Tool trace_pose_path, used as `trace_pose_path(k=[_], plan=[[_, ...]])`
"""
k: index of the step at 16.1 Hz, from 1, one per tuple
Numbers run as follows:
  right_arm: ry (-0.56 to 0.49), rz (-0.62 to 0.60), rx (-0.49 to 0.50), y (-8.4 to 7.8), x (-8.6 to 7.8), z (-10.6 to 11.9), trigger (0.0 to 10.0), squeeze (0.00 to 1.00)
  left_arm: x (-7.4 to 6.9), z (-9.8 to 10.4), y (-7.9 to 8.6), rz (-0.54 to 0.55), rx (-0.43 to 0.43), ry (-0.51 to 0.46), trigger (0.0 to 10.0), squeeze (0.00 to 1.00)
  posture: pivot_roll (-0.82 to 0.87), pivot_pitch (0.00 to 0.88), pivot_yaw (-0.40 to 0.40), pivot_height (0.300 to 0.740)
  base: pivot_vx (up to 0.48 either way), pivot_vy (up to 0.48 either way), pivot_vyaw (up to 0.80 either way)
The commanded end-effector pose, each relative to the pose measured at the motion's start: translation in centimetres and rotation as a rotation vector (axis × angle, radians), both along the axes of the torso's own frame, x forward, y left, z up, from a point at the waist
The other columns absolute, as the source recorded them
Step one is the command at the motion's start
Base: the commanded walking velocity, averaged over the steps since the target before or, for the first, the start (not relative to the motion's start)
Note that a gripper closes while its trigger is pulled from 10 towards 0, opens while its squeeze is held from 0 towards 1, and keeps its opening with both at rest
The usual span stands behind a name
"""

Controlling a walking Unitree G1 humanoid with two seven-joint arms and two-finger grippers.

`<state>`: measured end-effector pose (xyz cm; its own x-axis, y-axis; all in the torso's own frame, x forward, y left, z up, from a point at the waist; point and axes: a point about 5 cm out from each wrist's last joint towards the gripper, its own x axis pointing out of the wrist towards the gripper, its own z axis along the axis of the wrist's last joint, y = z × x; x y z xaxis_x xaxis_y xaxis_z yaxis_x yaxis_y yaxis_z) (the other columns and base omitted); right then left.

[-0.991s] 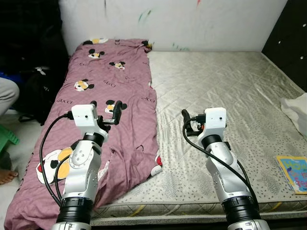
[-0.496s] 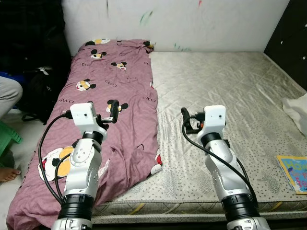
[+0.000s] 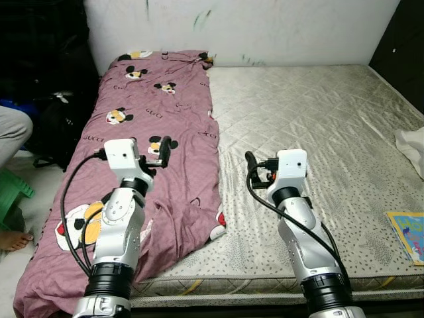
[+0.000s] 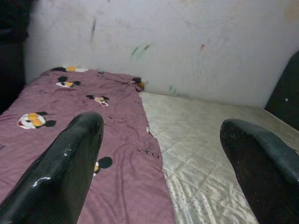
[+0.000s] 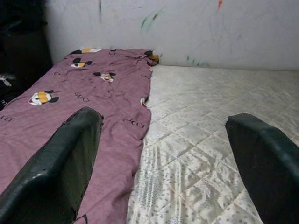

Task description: Clean up the room

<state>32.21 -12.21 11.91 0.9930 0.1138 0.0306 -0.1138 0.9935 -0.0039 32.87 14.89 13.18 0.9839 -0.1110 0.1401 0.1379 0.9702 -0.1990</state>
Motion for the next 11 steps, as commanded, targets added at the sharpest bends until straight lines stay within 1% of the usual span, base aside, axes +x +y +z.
trace_pose_path(k=[1,3,6,9,11], plan=[[-0.014,0.002,-0.002,0.11,0.22,0.50,10.0,0.00,0.16,0.47,-0.16,-0.013,0.020,-0.012,10.0,0.00,-0.18,0.009,0.045,0.740,0.000,0.000,0.00],[-0.014,0.005,-0.002,0.29,0.31,0.55,10.0,0.00,0.36,0.32,-0.09,-0.007,0.012,-0.001,10.0,0.00,-0.18,0.000,0.051,0.740,0.000,0.000,0.00],[-0.014,0.007,-0.004,0.18,0.56,0.61,10.0,0.00,0.46,-0.05,0.53,0.012,0.012,0.006,10.0,0.00,-0.18,0.000,0.053,0.740,0.000,0.000,0.00],[-0.026,0.005,0.000,0.24,0.77,0.93,10.0,0.00,0.46,0.19,0.71,0.014,0.005,0.002,10.0,0.00,-0.15,0.000,0.061,0.740,0.000,0.000,0.00],[-0.024,0.000,0.006,0.32,0.61,0.79,10.0,0.00,0.60,0.41,0.78,0.015,0.009,-0.003,10.0,0.00,-0.13,0.000,0.056,0.740,0.000,0.300,0.00]])
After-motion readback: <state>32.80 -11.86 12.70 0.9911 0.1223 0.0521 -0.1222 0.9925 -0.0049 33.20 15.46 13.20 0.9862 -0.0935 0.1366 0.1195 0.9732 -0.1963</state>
